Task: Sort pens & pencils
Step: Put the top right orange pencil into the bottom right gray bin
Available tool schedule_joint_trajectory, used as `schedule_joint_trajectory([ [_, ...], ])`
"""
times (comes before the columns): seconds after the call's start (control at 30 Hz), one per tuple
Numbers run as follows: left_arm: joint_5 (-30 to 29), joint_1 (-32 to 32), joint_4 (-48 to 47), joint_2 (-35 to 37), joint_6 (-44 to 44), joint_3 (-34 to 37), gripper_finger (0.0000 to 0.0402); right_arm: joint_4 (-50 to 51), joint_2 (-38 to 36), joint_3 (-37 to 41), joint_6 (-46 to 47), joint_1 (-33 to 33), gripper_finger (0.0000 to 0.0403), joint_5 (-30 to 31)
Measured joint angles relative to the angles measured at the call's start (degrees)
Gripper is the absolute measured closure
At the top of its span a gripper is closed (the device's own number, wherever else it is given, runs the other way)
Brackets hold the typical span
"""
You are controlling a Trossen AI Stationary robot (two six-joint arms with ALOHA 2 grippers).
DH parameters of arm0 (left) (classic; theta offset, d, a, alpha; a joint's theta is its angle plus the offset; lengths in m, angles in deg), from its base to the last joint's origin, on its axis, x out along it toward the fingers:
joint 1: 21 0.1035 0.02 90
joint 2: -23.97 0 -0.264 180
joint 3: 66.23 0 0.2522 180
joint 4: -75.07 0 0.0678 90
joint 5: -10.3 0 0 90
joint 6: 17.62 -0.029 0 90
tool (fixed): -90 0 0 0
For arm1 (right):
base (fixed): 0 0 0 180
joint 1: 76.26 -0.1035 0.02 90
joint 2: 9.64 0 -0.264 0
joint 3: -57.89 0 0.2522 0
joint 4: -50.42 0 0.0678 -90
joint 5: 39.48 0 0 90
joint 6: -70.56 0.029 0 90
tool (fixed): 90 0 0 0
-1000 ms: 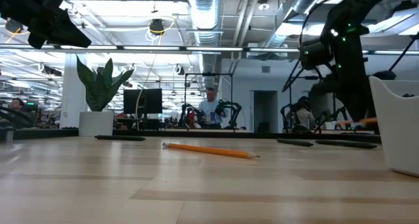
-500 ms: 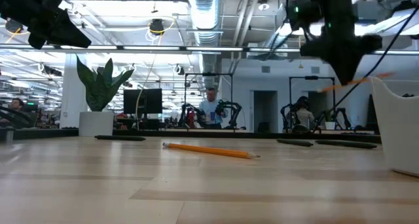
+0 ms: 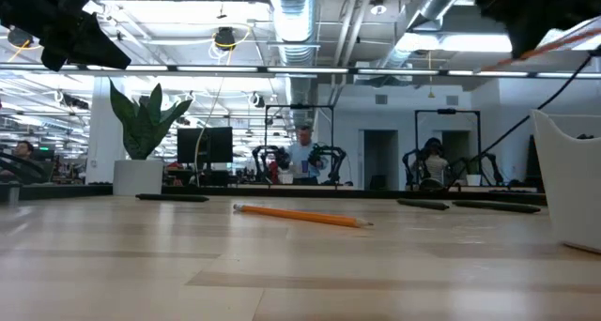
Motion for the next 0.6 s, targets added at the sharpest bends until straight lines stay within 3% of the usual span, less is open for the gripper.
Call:
schedule_joint_trajectory([
  [0.3, 0.02, 0.00, 0.02, 0.00, -0.01, 0.00, 0.0338, -0.53, -1.88, 0.02, 19.63, -20.48, 0.0344, 0.43],
  [0.6, 0.79, 0.00, 0.02, 0.00, 0.01, 0.00, 0.0338, -4.44, 1.58, 0.04, 29.76, -37.83, 0.0344, 0.45],
])
